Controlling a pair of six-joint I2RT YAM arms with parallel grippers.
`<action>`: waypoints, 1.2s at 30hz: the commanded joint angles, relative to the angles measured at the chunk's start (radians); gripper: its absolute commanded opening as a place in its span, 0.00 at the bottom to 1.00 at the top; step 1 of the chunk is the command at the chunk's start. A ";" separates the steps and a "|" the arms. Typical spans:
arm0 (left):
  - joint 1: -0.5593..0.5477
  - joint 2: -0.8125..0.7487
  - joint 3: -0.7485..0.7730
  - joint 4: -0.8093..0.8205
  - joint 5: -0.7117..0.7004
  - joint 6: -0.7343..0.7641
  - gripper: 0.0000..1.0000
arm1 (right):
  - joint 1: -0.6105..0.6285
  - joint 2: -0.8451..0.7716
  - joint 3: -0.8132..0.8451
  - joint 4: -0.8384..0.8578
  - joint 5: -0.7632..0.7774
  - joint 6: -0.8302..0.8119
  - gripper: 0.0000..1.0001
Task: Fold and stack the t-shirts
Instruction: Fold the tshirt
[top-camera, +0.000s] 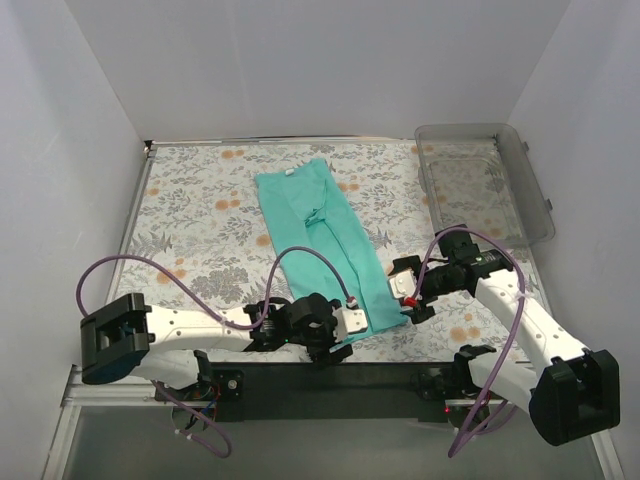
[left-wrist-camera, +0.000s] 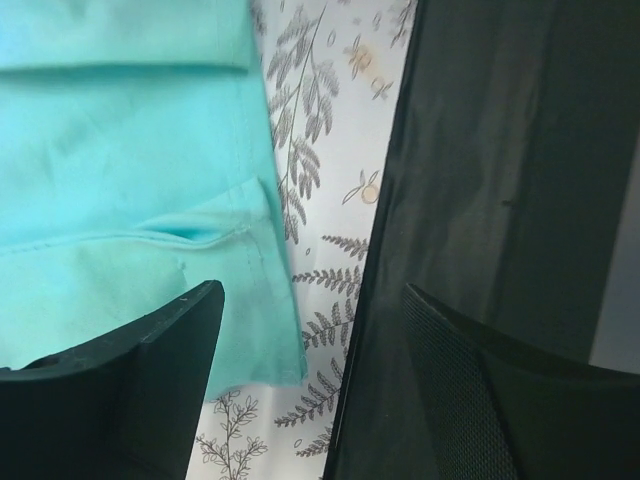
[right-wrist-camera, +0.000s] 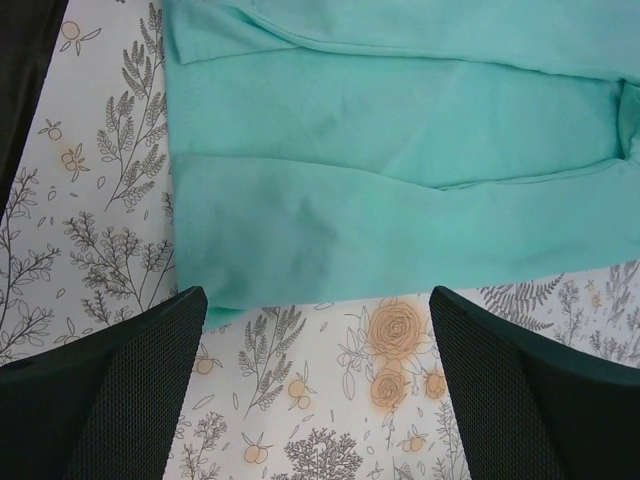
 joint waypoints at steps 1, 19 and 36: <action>-0.009 0.054 0.024 0.014 -0.061 -0.008 0.66 | 0.002 0.030 -0.001 -0.049 -0.006 -0.045 0.82; -0.013 0.174 0.021 -0.008 -0.173 0.008 0.50 | 0.004 0.071 -0.020 -0.053 -0.030 -0.094 0.79; -0.013 0.151 0.009 -0.006 -0.198 0.011 0.00 | 0.090 0.203 -0.035 -0.015 0.046 -0.128 0.69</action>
